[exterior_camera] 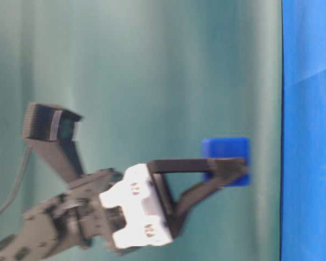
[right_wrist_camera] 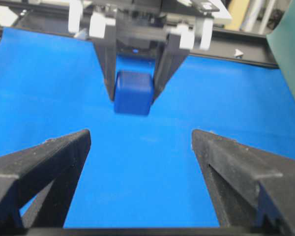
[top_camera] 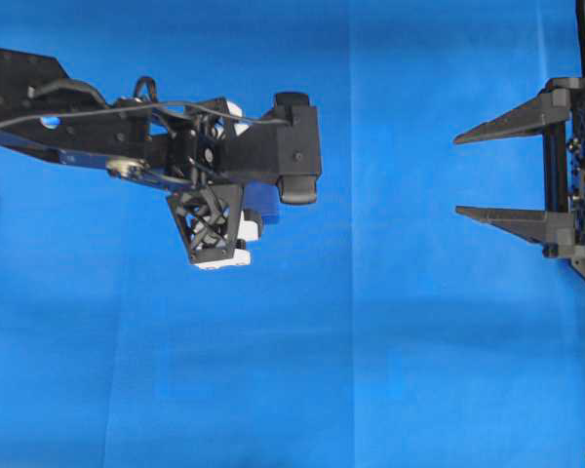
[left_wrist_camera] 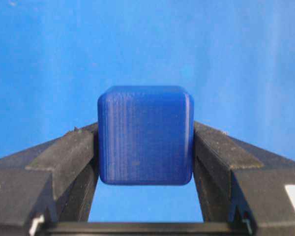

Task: Handover the blue block to the right arm after grasping it with the left arm, then place it in the designated position.
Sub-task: 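Lift the blue cube upward with the left gripper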

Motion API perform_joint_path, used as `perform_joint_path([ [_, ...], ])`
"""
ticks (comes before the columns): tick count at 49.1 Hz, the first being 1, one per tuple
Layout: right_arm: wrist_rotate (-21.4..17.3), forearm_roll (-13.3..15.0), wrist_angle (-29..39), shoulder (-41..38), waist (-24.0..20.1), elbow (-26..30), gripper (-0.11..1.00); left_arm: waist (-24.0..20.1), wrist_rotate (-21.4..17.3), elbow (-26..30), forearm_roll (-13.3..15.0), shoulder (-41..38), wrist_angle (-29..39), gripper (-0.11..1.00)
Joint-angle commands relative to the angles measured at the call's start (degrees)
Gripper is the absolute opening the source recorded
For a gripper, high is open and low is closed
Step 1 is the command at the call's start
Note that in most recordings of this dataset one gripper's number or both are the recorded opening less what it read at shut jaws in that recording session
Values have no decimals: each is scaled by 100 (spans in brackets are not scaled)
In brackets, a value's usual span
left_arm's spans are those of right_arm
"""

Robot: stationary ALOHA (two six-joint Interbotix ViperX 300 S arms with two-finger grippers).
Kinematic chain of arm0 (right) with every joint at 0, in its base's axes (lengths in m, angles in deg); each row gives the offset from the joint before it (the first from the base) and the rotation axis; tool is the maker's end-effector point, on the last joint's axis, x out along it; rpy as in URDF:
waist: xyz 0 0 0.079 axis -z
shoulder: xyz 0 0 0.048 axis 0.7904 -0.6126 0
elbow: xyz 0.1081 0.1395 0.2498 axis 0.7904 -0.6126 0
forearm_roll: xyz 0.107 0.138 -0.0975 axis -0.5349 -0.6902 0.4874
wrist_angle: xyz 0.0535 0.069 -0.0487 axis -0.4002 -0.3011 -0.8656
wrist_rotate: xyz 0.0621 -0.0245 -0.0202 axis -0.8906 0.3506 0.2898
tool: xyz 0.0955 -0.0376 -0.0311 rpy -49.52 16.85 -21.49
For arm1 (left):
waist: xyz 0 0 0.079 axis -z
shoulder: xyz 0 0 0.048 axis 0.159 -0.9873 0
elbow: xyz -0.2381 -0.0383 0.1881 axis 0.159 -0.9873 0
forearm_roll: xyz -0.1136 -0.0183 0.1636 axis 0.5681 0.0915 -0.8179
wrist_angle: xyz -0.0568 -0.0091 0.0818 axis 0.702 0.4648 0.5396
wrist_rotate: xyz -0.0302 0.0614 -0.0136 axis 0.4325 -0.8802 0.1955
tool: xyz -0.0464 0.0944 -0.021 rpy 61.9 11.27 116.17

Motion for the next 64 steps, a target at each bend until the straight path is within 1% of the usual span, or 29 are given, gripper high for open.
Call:
perform_joint_path([
  [1,9,9,-53,-26,0,114,97,26,-26,334,-18,308,149,49],
  [14,9,9,-53,-70,0,114,97,35,-44,501,-18,422,387,49],
  [64,0,9,-35,-97,0,149,97,35,-35,457,-18,431,387,49],
])
